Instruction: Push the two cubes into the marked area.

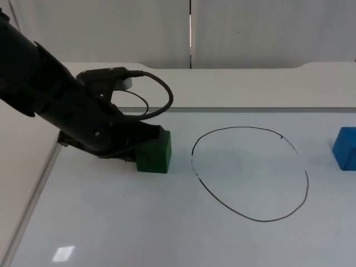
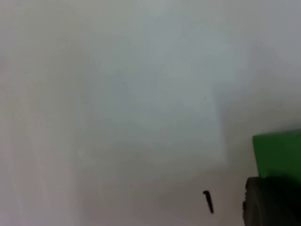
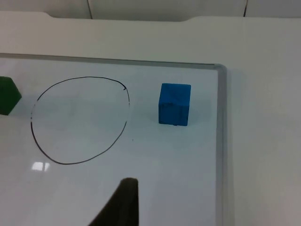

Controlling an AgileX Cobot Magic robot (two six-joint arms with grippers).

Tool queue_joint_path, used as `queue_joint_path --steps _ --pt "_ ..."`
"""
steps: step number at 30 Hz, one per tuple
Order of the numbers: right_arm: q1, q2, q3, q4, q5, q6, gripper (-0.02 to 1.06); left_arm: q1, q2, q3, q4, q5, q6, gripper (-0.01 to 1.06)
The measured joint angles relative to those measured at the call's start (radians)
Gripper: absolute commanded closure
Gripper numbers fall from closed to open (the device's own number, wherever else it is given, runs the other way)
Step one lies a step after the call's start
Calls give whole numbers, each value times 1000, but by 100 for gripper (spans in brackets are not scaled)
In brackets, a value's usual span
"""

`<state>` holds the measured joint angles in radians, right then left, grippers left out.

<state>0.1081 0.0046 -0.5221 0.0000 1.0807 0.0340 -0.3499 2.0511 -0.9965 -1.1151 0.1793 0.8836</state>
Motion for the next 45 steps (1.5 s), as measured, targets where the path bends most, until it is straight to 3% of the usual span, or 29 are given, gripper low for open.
queue_joint_path --steps 45 --pt "0 0 0 0 0 0 -1 -86 0 0 -63 -17 -9 105"
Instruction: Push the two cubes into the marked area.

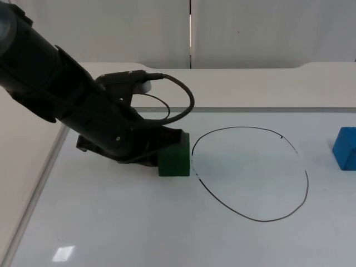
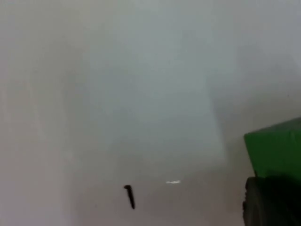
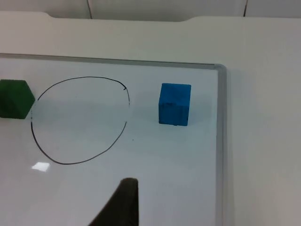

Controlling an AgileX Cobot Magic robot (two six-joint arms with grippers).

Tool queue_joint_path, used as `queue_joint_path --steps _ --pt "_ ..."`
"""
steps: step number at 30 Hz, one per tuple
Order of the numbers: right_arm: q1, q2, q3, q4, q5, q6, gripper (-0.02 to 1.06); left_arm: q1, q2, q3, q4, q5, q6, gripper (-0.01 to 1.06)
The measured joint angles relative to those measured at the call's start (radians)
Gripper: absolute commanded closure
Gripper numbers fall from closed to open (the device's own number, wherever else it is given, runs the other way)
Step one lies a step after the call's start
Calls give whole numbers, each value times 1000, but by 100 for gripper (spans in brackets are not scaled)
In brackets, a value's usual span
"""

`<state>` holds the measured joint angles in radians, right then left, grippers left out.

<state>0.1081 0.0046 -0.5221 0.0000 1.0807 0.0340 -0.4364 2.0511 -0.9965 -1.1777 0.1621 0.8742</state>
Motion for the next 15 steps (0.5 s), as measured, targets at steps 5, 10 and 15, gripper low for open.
queue_joint_path --steps 5,10,15 --pt "0 0 0 0 0 0 -1 -9 0 0 -2 2 -2 105" --pt "0 0 0 0 0 0 -1 -22 0 0 -15 2 -4 105" --pt "0 0 0 0 0 0 -1 -39 0 -4 -22 -4 -8 105"
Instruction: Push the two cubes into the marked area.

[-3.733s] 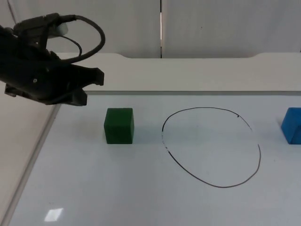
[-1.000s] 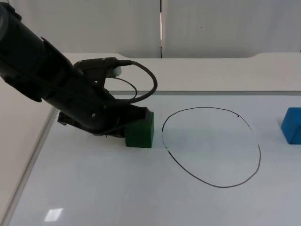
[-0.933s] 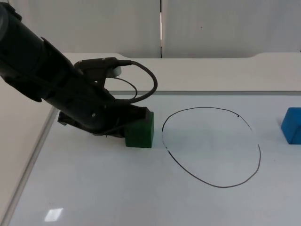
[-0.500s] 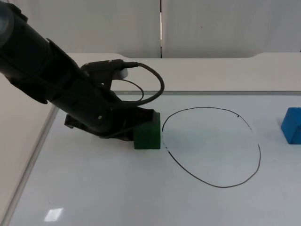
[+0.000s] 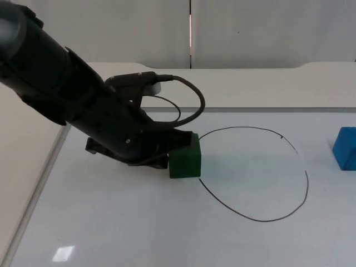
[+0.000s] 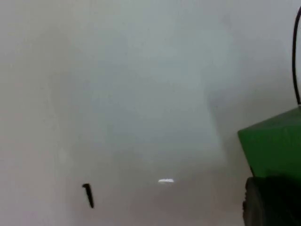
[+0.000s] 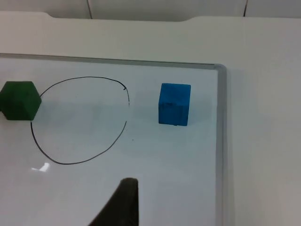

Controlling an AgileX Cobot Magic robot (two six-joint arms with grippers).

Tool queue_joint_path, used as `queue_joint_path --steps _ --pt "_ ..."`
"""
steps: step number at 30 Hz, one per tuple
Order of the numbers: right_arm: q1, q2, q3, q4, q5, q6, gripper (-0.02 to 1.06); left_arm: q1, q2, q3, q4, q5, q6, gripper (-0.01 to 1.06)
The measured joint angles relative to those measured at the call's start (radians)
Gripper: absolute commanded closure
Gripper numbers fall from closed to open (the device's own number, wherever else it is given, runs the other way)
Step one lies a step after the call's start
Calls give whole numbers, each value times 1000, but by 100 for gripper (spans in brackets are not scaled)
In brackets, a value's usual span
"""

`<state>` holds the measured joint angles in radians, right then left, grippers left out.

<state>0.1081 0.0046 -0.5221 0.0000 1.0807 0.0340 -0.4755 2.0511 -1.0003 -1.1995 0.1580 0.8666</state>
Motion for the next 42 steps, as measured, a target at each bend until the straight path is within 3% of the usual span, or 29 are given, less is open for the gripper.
queue_joint_path --steps 16,31,42 --pt "0 0 0 0 0 0 -1 -49 0 -9 -8 -53 0 105" --pt "0 0 0 0 0 0 -1 -65 0 -20 -14 -62 0 105" --pt "0 0 0 0 0 0 -1 -123 3 -61 -14 -68 -2 105"
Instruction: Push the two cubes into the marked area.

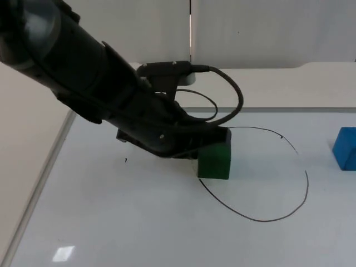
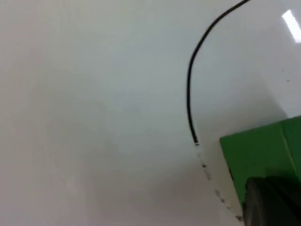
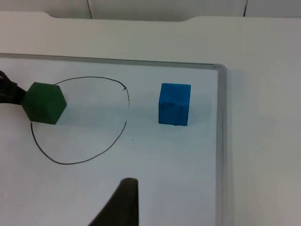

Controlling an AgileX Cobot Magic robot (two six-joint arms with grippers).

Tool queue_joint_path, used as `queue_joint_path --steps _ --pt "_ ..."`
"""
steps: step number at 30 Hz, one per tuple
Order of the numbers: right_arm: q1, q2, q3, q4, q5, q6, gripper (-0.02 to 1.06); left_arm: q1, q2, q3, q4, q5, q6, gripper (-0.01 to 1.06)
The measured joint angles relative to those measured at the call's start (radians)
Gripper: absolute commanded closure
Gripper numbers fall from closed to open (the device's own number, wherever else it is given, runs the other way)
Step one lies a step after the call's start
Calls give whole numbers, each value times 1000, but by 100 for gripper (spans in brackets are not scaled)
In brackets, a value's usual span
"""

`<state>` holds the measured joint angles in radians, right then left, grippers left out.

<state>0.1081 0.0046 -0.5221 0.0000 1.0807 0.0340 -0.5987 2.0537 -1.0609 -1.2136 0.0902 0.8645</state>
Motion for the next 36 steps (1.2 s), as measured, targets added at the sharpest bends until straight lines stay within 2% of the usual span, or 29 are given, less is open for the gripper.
queue_joint_path --steps 24,32,36 --pt "0 0 0 0 0 0 -1 -36 21 -31 7 27 0 105" --pt "0 0 0 0 2 0 -1 -34 21 -31 137 68 0 105" --pt "0 0 0 0 2 0 -1 27 -39 -31 185 134 -1 105"
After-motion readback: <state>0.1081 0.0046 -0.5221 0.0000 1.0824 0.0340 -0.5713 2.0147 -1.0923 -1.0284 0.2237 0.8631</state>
